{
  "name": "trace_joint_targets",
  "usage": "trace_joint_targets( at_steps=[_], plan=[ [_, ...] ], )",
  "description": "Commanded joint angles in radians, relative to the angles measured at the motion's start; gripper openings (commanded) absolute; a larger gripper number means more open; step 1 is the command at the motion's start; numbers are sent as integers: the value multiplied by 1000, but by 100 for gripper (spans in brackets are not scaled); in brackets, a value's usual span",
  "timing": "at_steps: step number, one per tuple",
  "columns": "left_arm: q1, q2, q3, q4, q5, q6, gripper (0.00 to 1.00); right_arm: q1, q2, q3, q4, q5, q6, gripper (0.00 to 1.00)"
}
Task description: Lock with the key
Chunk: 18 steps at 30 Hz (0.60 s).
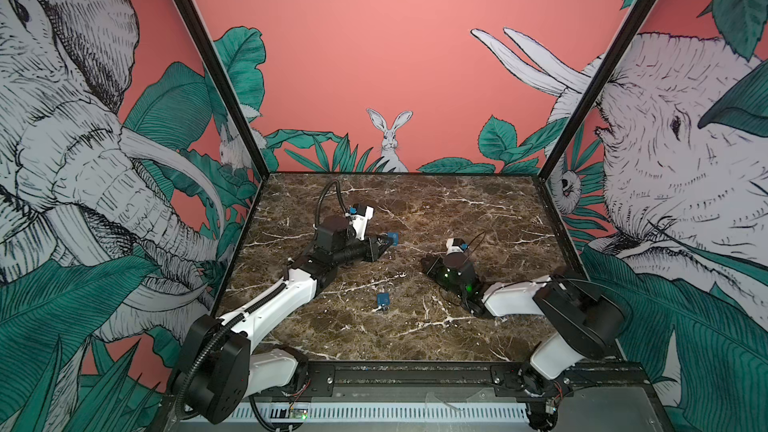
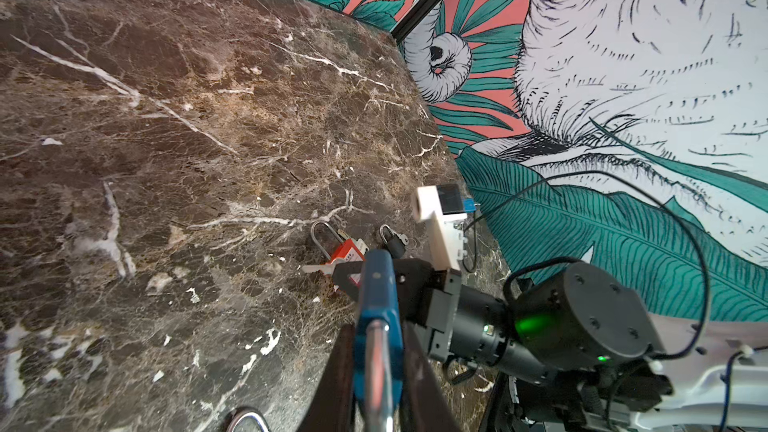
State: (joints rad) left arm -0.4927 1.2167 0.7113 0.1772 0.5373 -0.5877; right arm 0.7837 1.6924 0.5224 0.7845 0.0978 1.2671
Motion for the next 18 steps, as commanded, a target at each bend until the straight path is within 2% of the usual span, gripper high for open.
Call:
trace_joint_targets(
  at_steps=[1, 8, 14, 18],
  plan=[
    [3, -52, -1, -3, 1, 13, 0, 31, 56, 0, 119, 87, 88, 0],
    [3, -66, -2, -39, -8, 39, 0, 70, 61, -20, 56, 165, 136, 0],
    [3, -66, -9, -45, -20, 51, 0, 83, 59, -27, 14, 185, 148, 0],
    [3, -64, -6, -44, -16, 55, 0, 86, 70, -31, 25, 182, 140, 11]
  ],
)
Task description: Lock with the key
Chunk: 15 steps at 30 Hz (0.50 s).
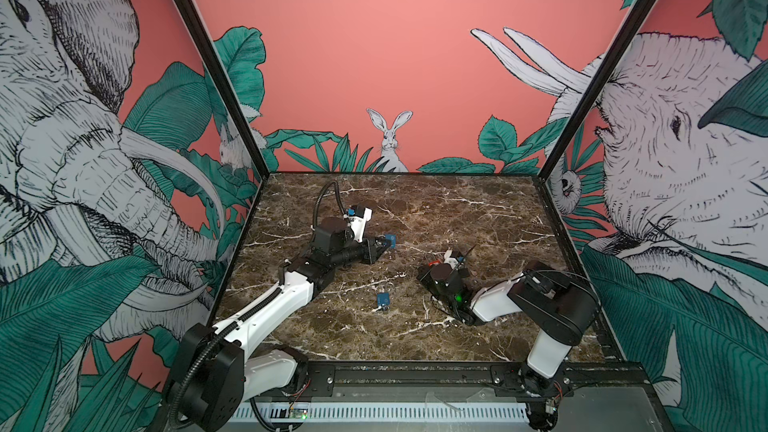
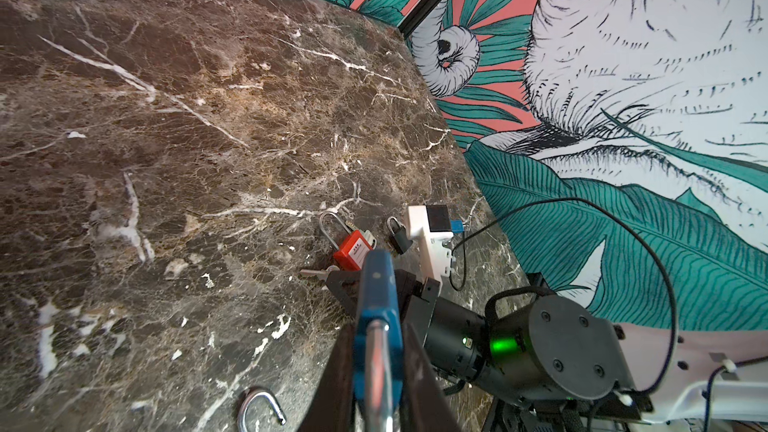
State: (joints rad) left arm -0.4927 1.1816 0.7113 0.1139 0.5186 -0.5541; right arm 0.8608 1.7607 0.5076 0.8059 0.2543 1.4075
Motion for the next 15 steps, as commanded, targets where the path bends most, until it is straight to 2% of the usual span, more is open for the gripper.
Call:
trace_joint_targets(
  at_steps=[1, 7, 15],
  plan=[
    [3, -30, -6, 20, 3, 23, 0, 10, 1, -17, 1, 29, 0, 12],
    [3, -30, -1, 14, 7, 33, 0, 12, -10, -29, -6, 31, 3, 22],
    [3, -18, 21, -11, -11, 88, 0, 11, -97, -48, -75, 31, -25, 25]
  ],
)
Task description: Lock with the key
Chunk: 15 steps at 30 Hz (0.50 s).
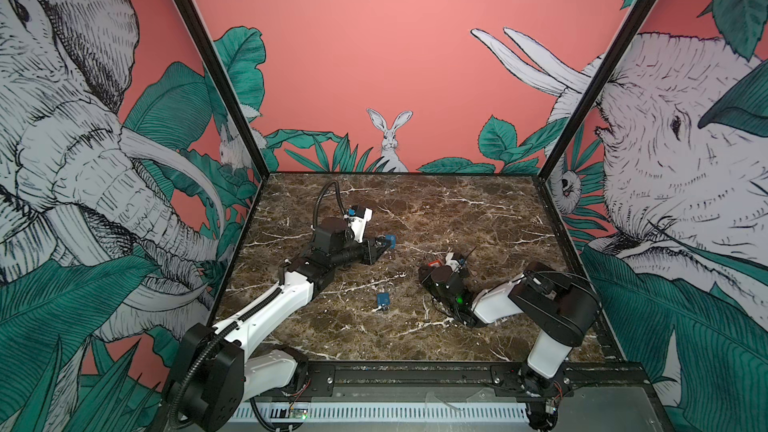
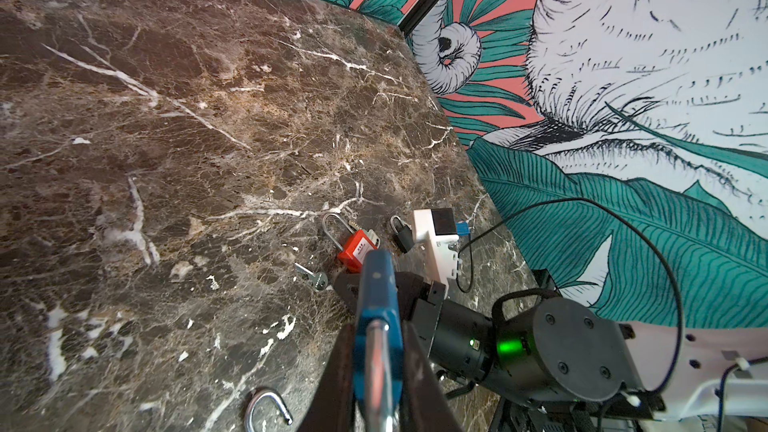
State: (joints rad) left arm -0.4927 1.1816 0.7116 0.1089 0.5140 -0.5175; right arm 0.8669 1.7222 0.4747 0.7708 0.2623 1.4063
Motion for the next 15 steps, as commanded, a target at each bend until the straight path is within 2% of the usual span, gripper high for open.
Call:
trace_joint_targets(
  at_steps=[1, 3, 5, 9, 13, 15],
  plan=[
    [3, -13, 41, -40, -12, 81, 0, 6, -101, -22, -72, 24, -46, 25],
    [3, 10, 89, -114, -16, 159, 0, 5, -208, -34, -148, 22, -120, 25],
    [3, 49, 130, -163, -17, 234, 0, -1, -323, -36, -217, 4, -253, 28],
    [4, 181, 245, -268, 78, 390, 0, -21, -571, -13, -404, -33, -555, 31],
    [2, 366, 426, -456, 297, 548, 0, -110, -735, 33, -638, -54, -684, 32],
    [2, 459, 520, -571, 321, 621, 0, -176, -778, 38, -702, -99, -701, 33]
  ],
)
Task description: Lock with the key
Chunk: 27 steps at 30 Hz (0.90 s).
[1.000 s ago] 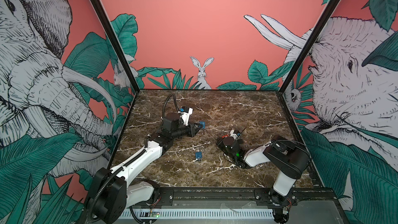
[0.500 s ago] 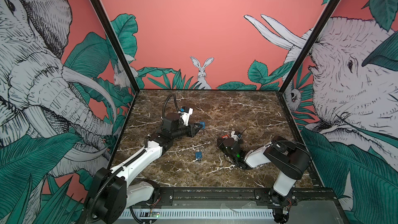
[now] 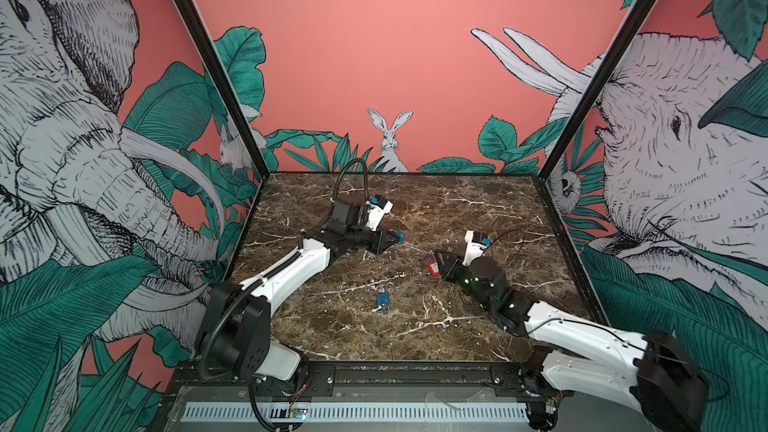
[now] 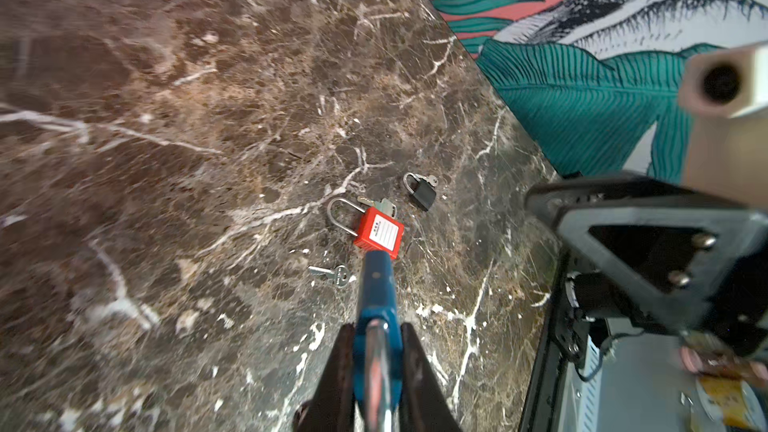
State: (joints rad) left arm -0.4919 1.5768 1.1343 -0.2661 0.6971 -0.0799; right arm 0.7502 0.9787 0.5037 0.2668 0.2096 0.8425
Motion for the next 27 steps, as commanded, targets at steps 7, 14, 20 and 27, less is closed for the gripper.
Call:
trace_joint_targets(
  at_steps=[7, 14, 20, 27],
  plan=[
    [-34, 313, 342, -473, 113, 365, 0, -172, -91, -38, -214, -140, -119, 33],
    [-47, 415, 385, -487, 63, 370, 0, -176, -45, -64, -154, -178, -93, 33],
    [-68, 462, 374, -510, 59, 397, 0, -175, -6, -67, -138, -199, -76, 33],
    [-79, 526, 413, -577, 52, 446, 0, -176, 27, -65, -113, -207, -71, 33]
  ],
)
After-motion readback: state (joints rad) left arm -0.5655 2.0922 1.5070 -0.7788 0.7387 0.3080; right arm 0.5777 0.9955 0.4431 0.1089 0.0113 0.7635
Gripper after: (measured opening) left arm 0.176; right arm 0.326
